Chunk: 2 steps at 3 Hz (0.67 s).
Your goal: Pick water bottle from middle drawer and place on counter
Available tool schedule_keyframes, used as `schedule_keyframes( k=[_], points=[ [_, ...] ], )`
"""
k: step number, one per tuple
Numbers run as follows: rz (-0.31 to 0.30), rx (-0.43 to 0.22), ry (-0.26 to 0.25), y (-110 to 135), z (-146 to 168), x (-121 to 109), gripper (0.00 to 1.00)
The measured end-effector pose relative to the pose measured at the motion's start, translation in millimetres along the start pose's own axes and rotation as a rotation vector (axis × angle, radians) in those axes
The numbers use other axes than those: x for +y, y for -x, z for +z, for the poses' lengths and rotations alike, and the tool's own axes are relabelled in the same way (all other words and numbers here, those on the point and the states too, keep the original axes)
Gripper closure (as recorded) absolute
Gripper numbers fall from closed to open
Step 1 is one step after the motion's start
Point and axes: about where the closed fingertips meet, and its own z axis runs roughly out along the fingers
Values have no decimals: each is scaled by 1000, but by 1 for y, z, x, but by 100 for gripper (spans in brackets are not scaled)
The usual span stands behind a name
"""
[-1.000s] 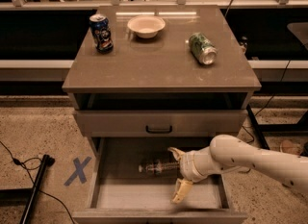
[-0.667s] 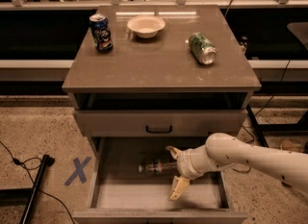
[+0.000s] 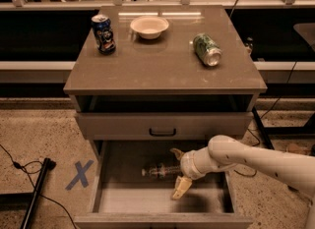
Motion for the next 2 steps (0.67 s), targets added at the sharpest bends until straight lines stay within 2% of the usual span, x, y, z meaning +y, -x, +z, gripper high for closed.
schedule_keyframes(
  k=[1,2],
  points=[
    [6,18,11,-13,18,-10,0],
    [47,39,27,-30,36,-23,0]
  ],
)
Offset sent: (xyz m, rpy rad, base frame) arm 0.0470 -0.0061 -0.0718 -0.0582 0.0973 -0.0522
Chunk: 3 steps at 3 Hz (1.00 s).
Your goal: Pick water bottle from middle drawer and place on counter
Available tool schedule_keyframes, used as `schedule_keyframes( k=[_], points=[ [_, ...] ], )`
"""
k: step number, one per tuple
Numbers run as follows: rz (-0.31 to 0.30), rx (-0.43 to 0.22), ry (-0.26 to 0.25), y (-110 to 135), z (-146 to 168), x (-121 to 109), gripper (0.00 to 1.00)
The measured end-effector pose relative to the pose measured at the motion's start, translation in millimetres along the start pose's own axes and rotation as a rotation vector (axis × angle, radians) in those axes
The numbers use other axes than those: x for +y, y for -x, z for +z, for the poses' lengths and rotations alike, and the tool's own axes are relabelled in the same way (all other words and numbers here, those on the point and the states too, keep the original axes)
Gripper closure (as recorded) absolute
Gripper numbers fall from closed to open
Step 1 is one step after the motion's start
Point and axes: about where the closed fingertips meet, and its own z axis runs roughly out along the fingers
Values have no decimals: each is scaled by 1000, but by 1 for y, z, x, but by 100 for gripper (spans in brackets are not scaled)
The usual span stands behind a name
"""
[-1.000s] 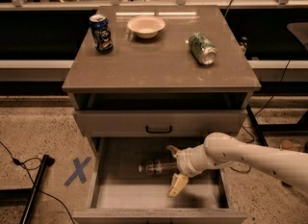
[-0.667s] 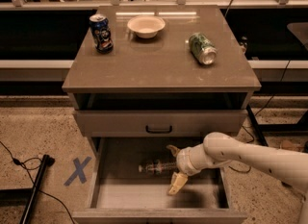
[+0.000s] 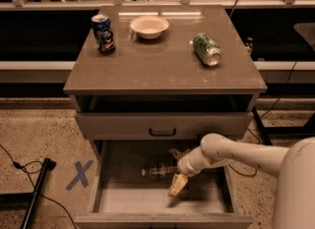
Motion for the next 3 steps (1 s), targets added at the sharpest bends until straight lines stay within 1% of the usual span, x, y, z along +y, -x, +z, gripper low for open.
schedule_keyframes(
  k=[1,2,3],
  points=[
    [33,23,10,-16,14,-9,19],
    [37,33,12,-21,19,-11,42],
    [18,19,-8,-17,15,-8,66]
  ],
)
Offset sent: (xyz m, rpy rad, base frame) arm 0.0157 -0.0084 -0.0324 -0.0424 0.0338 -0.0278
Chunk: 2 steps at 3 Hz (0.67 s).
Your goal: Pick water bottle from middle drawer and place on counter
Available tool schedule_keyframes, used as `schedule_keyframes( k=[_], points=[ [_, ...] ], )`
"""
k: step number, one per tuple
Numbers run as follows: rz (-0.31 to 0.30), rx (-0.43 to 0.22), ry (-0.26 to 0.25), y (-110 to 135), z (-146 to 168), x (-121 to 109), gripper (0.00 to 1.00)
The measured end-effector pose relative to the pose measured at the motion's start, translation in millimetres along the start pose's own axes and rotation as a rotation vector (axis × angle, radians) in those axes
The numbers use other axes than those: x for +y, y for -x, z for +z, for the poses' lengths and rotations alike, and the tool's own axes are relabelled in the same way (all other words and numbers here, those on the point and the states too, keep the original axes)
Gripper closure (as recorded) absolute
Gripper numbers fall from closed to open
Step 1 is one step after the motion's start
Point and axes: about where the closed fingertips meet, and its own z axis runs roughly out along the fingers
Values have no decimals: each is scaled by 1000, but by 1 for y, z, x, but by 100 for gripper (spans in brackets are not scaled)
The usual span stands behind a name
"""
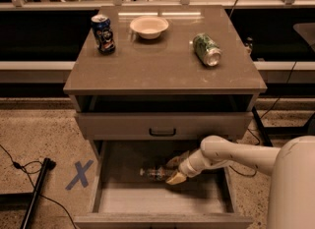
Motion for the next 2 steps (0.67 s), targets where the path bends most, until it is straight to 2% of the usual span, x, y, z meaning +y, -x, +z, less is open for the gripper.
schedule_keyframes(
  k=[1,2],
  points=[
    [-116,-137,-19,23,-22,18,96],
    [-278,-251,-56,54,-62,42,100]
  ],
)
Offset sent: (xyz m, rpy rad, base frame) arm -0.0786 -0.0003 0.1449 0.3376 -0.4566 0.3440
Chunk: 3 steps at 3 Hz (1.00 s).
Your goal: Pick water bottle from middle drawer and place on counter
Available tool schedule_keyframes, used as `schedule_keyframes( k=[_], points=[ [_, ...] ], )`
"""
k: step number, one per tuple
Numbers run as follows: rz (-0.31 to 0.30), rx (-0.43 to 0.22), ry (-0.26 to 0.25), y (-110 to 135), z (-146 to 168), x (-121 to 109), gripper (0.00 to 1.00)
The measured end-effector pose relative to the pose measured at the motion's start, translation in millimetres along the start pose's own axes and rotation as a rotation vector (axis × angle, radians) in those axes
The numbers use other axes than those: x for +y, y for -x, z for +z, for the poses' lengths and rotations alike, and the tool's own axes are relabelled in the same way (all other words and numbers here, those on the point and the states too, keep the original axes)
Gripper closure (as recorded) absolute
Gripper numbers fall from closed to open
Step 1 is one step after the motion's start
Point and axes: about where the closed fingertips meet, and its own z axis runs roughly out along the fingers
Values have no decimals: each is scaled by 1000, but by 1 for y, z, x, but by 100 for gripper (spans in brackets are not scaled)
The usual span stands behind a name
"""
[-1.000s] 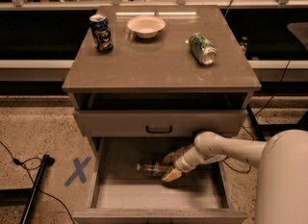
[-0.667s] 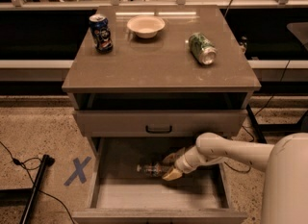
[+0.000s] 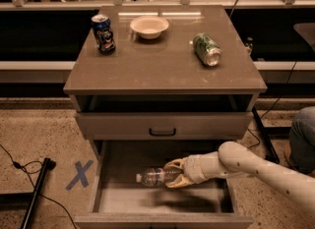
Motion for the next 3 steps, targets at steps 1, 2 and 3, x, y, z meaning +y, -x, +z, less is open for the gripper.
schedule_keyframes(
  k=[1,2,3],
  points=[
    [-157,-20,-28,48,-40,17,100],
    [-250,31,-48,98,-95,13,100],
    [-292,87,-47,145,-158,-13,100]
  ],
)
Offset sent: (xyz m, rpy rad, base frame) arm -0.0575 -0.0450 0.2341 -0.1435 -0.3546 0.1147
